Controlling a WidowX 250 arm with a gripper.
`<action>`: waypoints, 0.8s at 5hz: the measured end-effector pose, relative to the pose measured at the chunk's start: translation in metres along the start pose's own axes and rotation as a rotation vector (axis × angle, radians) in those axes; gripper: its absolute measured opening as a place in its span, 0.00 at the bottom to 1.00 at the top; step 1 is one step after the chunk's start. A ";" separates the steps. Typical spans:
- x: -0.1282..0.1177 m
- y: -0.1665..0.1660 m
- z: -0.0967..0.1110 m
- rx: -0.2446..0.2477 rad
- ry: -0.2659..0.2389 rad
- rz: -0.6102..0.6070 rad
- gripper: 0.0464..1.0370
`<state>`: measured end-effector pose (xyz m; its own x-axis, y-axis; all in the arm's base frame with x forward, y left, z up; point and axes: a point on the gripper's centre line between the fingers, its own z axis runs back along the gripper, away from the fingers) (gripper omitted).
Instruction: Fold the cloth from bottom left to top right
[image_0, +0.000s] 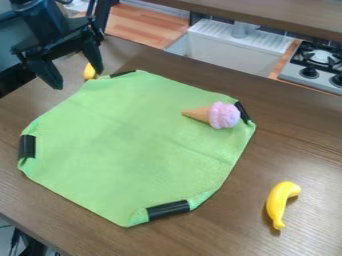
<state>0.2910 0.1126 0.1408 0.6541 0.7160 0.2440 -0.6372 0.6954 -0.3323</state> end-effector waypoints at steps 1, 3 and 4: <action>-0.003 0.003 -0.008 0.010 0.028 0.007 0.96; 0.005 0.029 -0.008 0.036 -0.008 0.056 0.96; 0.008 0.047 -0.009 0.067 -0.037 0.059 0.96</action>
<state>0.2698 0.1505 0.1183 0.6002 0.7564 0.2599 -0.7005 0.6540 -0.2856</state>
